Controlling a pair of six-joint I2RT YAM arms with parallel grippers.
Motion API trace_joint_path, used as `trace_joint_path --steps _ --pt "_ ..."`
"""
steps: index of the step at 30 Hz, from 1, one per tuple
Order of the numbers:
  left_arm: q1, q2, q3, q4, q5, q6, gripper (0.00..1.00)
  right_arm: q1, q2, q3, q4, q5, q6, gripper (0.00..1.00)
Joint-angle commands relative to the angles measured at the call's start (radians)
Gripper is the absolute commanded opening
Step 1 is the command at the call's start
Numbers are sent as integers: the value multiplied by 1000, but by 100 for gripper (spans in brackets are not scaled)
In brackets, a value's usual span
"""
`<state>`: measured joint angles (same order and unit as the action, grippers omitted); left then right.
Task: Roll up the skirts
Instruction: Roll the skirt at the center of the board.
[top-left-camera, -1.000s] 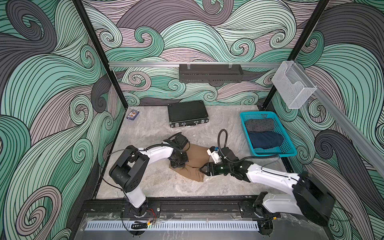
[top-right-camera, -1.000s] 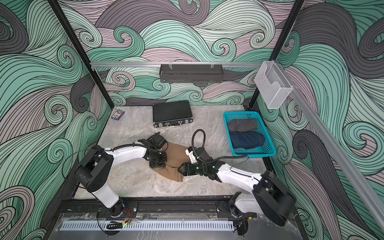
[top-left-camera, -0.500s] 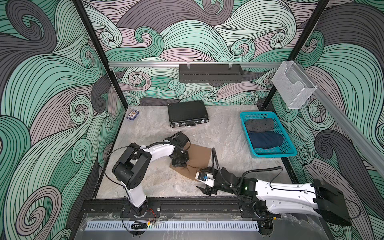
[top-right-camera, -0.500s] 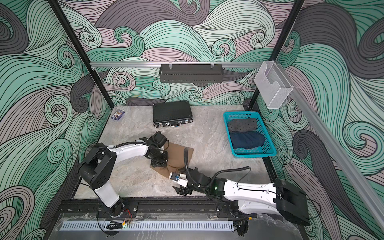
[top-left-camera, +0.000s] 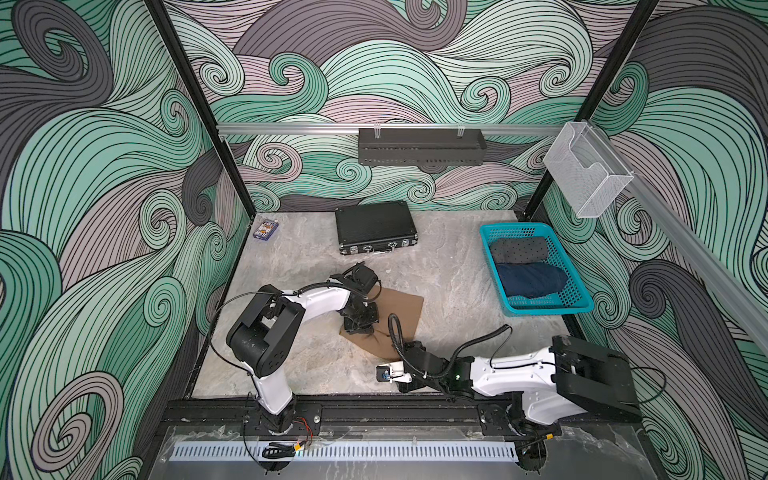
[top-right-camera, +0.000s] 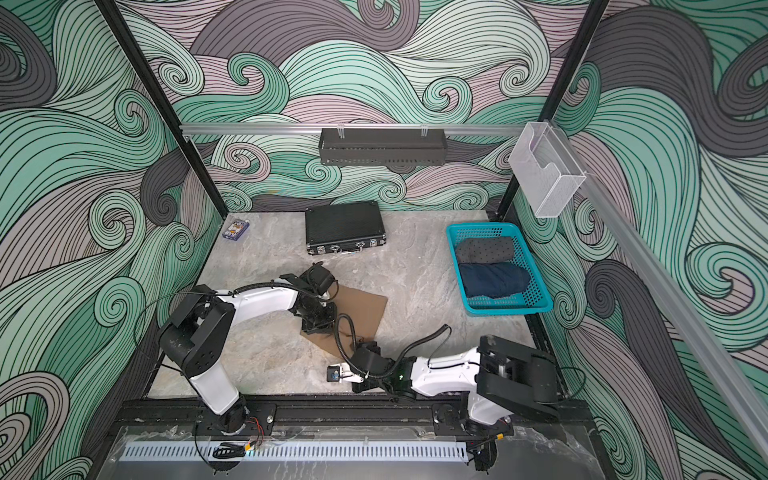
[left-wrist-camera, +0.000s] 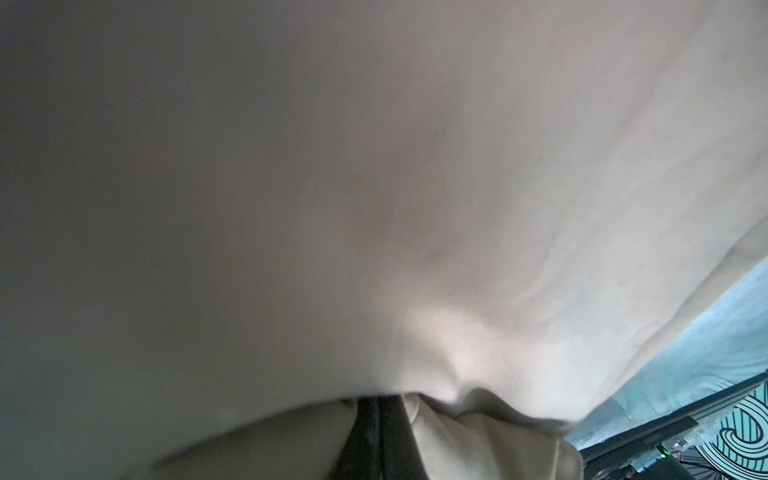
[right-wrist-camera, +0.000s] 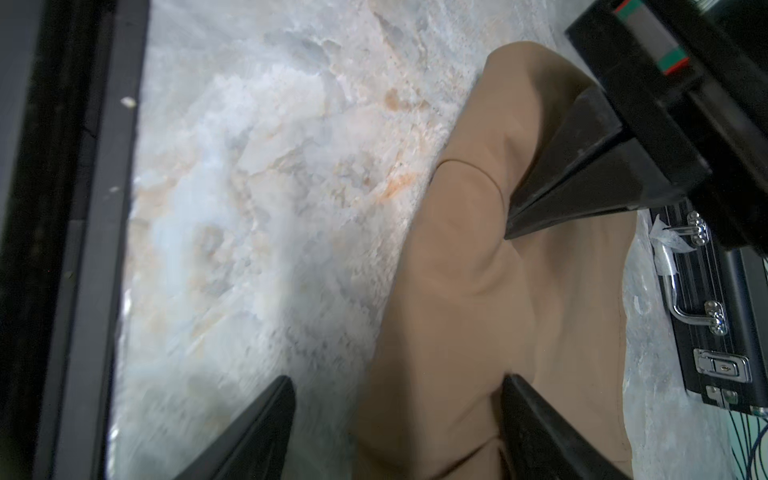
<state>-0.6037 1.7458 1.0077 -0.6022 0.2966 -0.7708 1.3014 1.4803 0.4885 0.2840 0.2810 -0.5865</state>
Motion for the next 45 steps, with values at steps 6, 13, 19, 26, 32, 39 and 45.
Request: trace_joint_path --steps 6,13,19,26,32,39,45 --pt "15 27 -29 -76 13 -8 0 -46 107 45 -39 49 192 60" --pt "70 -12 -49 -73 22 -15 3 -57 146 68 -86 45 401 32" --pt "172 -134 -90 -68 0 -32 38 -108 137 68 -94 -55 458 8" --pt "226 -145 -67 -144 -81 -25 33 -182 87 68 -110 -253 477 4" --pt "268 -217 -187 -83 -75 -50 32 -263 48 76 -129 -460 533 3" --pt "328 -262 -106 -159 -34 -19 40 -339 67 211 -311 -668 621 0" --pt "352 -368 -26 -297 -56 30 44 -393 166 305 -348 -835 775 0"
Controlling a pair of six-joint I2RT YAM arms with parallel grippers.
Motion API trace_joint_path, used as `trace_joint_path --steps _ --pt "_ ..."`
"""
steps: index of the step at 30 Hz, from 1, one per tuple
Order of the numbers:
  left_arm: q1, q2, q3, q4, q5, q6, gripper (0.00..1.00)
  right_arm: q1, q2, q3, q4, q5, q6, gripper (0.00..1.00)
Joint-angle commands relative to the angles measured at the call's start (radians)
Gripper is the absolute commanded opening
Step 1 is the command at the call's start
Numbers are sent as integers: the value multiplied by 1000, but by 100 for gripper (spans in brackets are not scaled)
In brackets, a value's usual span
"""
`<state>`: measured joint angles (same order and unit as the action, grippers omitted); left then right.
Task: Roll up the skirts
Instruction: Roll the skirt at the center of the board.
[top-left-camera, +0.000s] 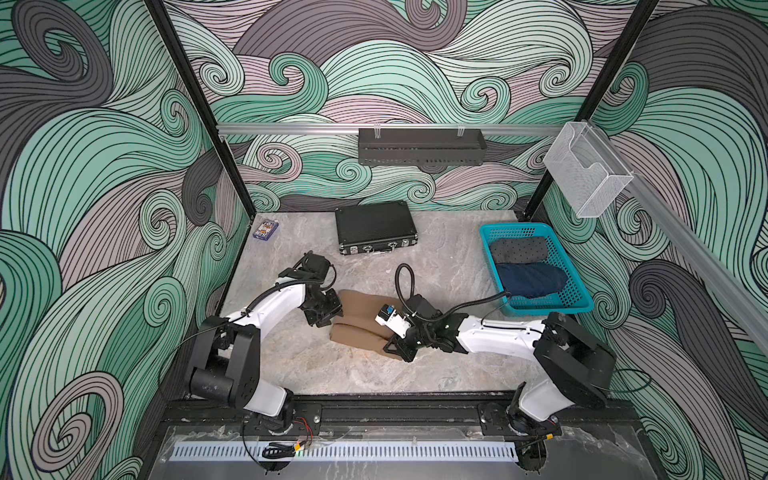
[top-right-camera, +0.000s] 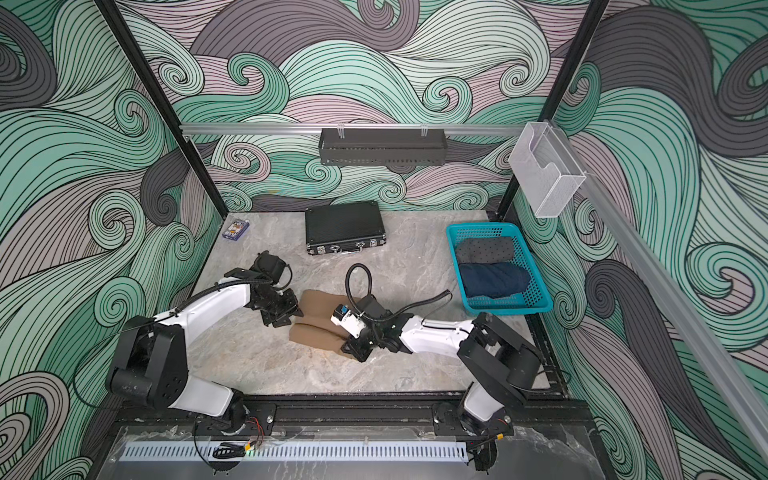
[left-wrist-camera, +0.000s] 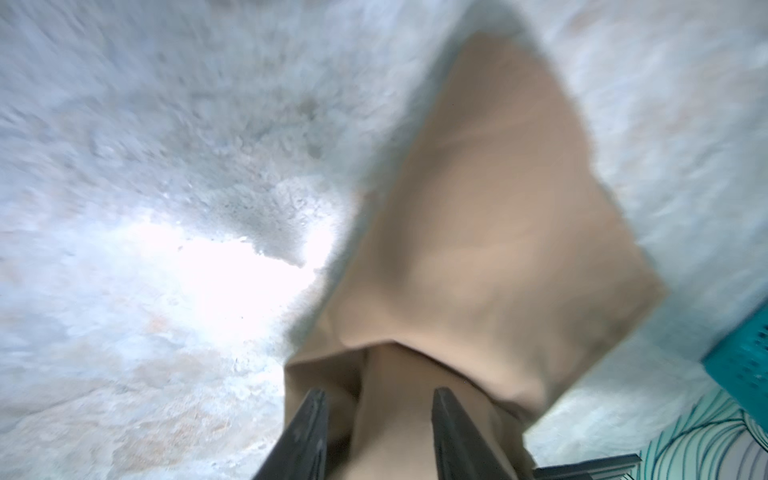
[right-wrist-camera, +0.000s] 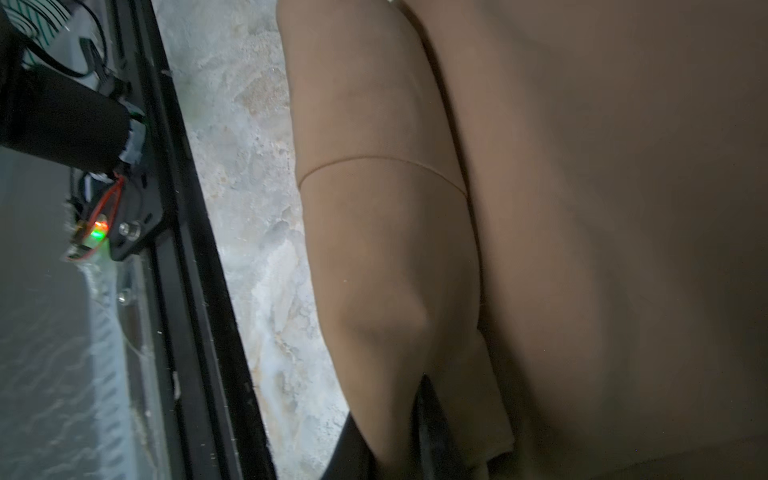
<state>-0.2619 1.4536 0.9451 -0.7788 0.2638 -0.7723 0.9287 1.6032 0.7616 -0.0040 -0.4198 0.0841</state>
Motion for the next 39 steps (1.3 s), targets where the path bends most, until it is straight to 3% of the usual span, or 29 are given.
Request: trace_joint_path --steps 1,7,11,16,23,28,31,32,33,35,37,39 --pt "9 -111 31 -126 -29 30 45 -30 66 47 -59 -172 129 0" --pt "-17 -254 -33 -103 44 48 47 -91 185 85 35 -350 319 0" --pt "-87 -277 -90 -37 89 15 52 -135 224 79 185 -464 496 0" --pt "-120 -207 -174 128 190 -76 56 -151 259 82 307 -546 620 0" --pt "-118 -120 -161 212 135 -124 71 -171 304 36 512 -623 788 0" --pt "-119 26 -116 219 127 -131 71 -179 326 30 544 -644 812 0" --pt "-126 126 -30 127 51 -95 61 -179 338 24 563 -657 825 0" --pt "-130 163 -3 107 41 -83 52 -178 339 22 559 -657 826 0" --pt "-133 201 27 75 29 -70 40 -178 338 20 558 -659 825 0" --pt "-140 285 97 -8 -4 -53 5 -179 334 17 546 -649 822 0" --pt "-147 362 161 -86 -37 -35 0 -178 327 13 537 -639 816 0" --pt "-155 413 208 -130 -64 -12 0 -183 317 13 482 -602 789 10"
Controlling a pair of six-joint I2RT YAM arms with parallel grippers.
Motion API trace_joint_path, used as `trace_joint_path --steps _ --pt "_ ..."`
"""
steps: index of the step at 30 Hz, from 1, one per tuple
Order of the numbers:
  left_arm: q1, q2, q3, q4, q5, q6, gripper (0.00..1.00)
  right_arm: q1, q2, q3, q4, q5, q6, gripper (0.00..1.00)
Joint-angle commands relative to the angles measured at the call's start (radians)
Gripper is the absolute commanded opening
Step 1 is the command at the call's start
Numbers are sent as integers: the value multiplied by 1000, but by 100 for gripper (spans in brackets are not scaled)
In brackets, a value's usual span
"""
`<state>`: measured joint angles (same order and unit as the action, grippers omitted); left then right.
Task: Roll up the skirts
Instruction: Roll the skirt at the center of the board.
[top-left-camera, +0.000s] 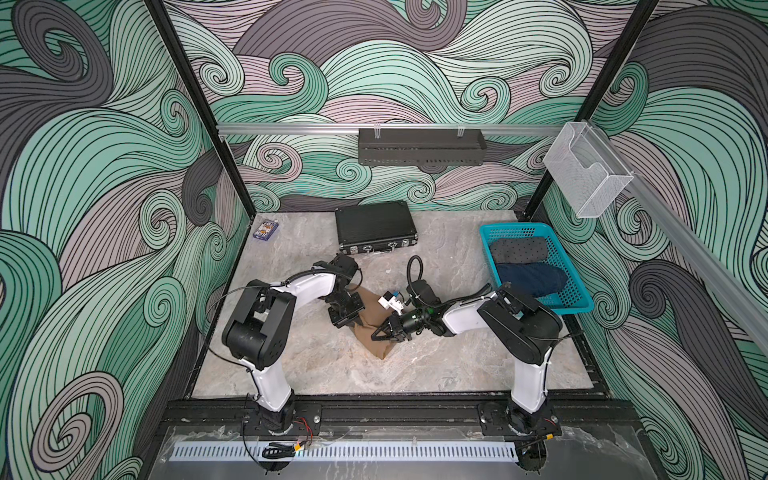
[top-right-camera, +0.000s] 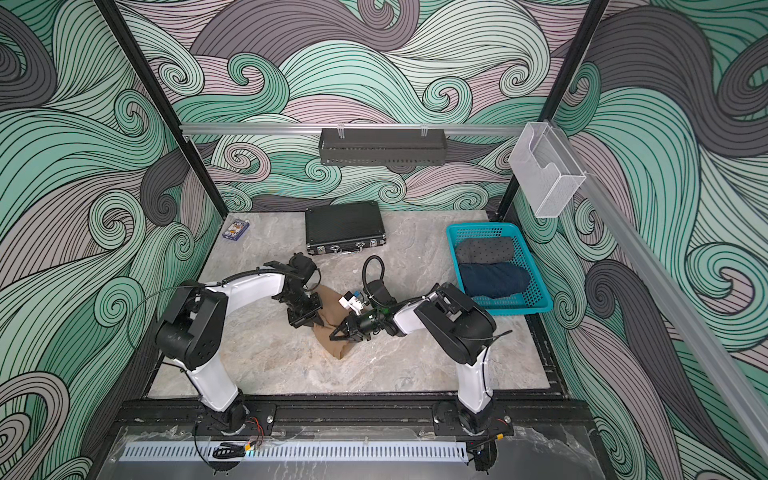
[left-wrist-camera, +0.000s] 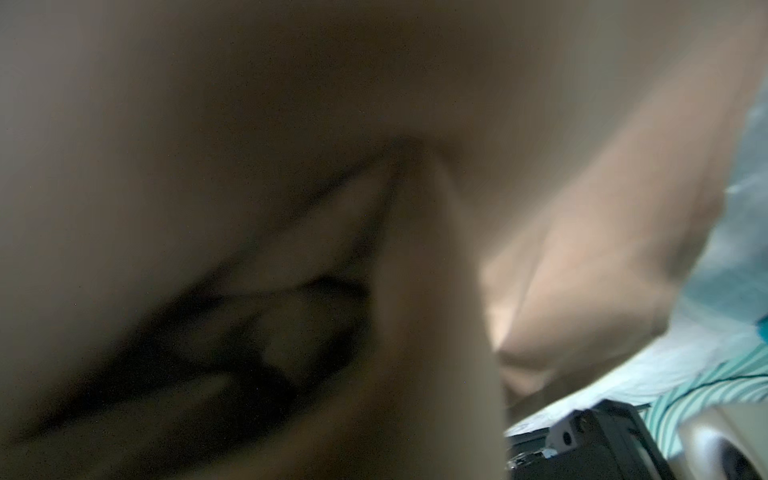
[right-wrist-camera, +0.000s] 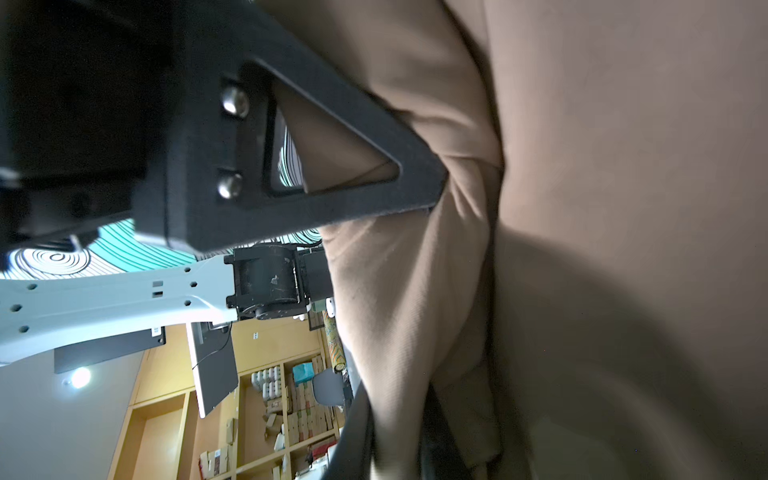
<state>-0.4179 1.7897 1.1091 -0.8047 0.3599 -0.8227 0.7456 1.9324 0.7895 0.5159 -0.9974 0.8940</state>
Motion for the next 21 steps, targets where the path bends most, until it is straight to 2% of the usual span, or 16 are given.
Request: trace_joint_path --steps 1,3,4,9,11,13,15,16,18,21 --pt "-4 103 76 -140 -184 52 0 -2 -20 -11 -92 4 -55 16" --pt "-8 152 137 -224 -223 78 0 -6 -47 -4 -202 73 -133 25" --pt "-12 171 170 -262 -242 91 0 -8 -71 -9 -237 116 -163 33" --pt "-12 242 258 -368 -249 137 0 -17 -209 -49 -311 308 -269 57" --pt "-12 270 286 -399 -230 152 0 -17 -267 -55 -357 406 -327 60" --pt "-13 293 314 -434 -226 165 0 3 -352 -83 -389 567 -424 64" --pt "-15 303 337 -461 -232 176 0 68 -456 -117 -408 767 -546 67" --pt "-15 308 347 -472 -236 178 0 123 -510 -134 -405 884 -632 69" --pt "-12 317 357 -488 -223 180 0 237 -582 -169 -366 1039 -781 72" --pt "-13 333 377 -507 -204 183 0 379 -636 -191 -332 1160 -959 72"
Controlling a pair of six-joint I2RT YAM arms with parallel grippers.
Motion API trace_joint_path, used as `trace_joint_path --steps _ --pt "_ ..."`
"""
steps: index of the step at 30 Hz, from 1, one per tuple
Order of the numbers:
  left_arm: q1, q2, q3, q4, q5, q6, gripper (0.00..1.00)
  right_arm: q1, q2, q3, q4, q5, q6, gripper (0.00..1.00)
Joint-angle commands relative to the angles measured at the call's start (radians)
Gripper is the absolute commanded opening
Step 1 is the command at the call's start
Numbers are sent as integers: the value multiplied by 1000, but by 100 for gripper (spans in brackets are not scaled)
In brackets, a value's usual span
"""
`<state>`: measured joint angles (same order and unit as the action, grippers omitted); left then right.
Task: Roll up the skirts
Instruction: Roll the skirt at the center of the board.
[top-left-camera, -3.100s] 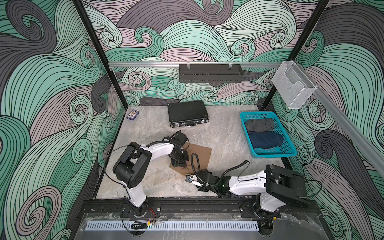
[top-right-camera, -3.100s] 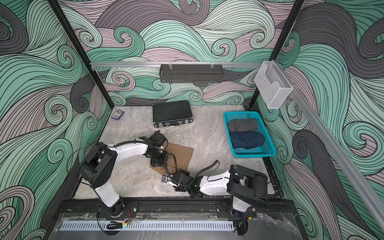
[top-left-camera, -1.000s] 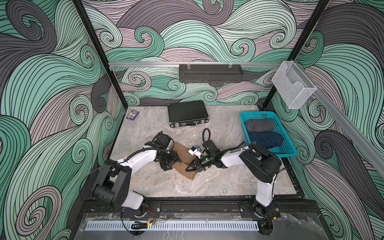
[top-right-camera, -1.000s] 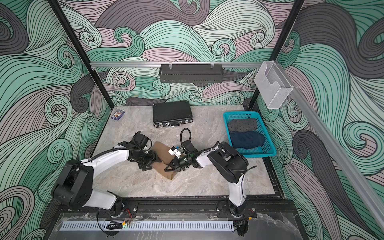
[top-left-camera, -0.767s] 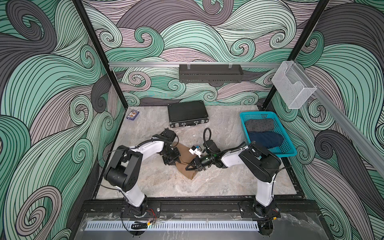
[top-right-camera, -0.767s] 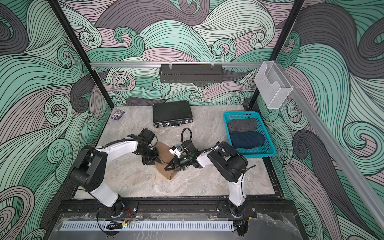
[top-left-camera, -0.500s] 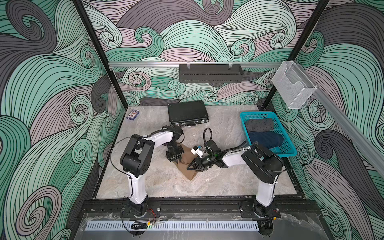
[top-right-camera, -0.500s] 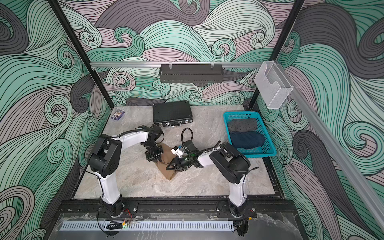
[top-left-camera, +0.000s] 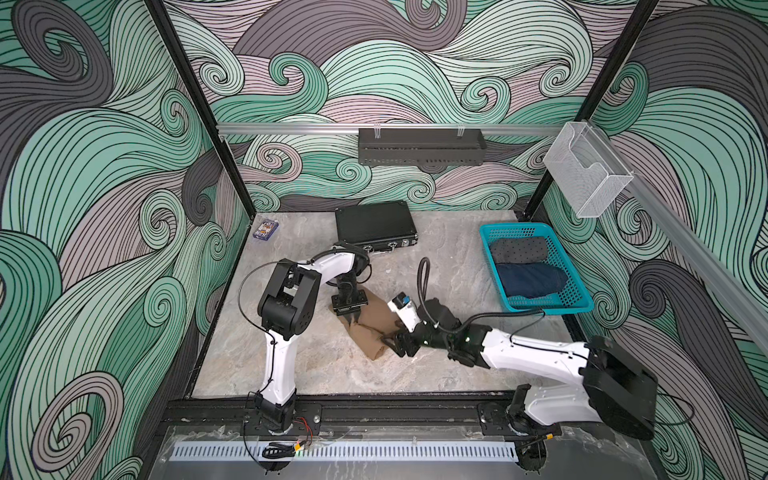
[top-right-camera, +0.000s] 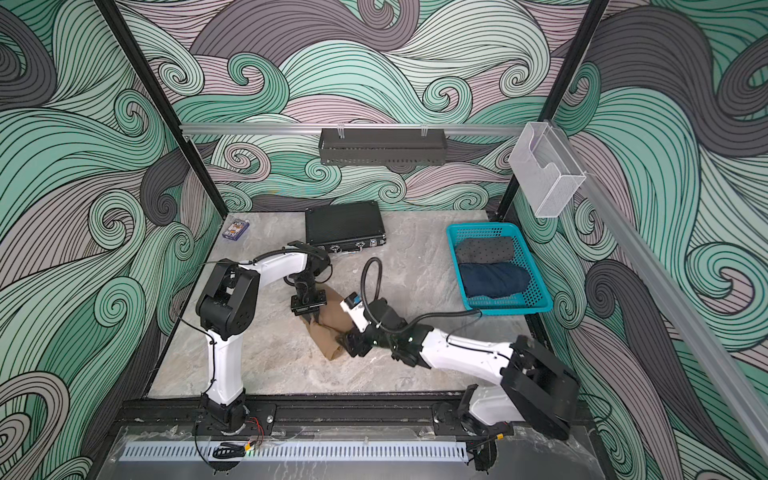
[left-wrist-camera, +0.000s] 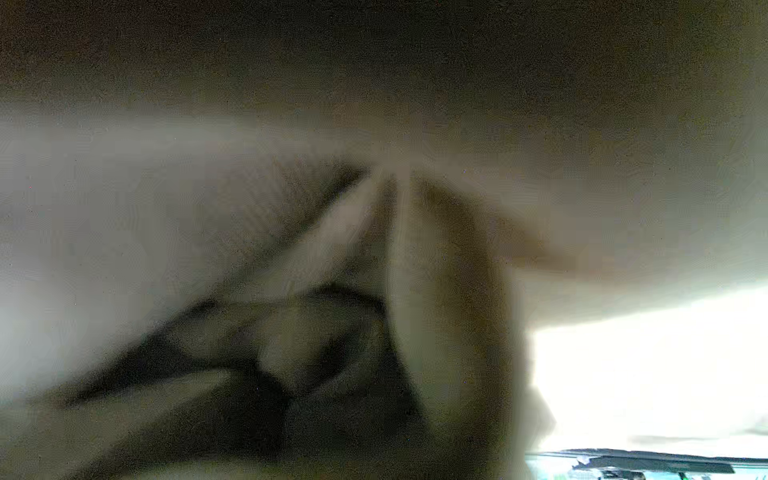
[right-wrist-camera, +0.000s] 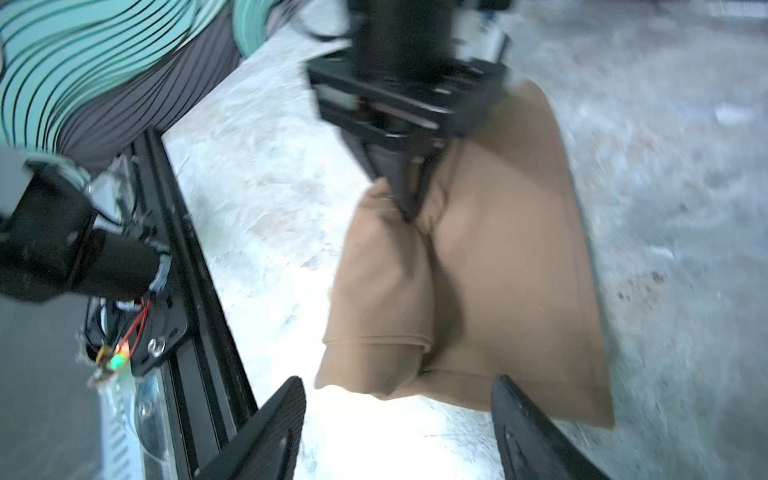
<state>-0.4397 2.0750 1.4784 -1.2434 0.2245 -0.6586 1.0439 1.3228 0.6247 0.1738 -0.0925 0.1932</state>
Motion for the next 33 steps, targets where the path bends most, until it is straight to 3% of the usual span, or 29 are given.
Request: trace_joint_path --steps 1,5,7,14,18,22,24,27,32,33 --pt "9 53 15 -73 -58 20 0 124 -33 -30 17 272 -331 72" --pt "6 63 29 -86 -43 22 0 230 12 -39 52 375 -534 75" --pt "6 63 33 -89 -38 23 0 280 62 -39 82 435 -630 87" --pt "6 69 48 -99 -25 31 0 384 283 -15 283 630 -882 90" --pt "6 70 54 -104 -24 39 0 397 345 -16 362 641 -942 98" --pt "5 71 54 -103 -18 43 0 398 427 24 364 685 -955 95" --pt "5 69 51 -98 -8 46 0 396 458 45 346 700 -926 86" --pt "6 57 44 -84 -2 39 0 385 487 83 283 708 -835 54" --pt "28 -7 5 -26 26 13 0 329 442 103 138 573 -560 17" --pt "38 -23 -1 -19 22 9 5 314 426 94 129 533 -508 9"
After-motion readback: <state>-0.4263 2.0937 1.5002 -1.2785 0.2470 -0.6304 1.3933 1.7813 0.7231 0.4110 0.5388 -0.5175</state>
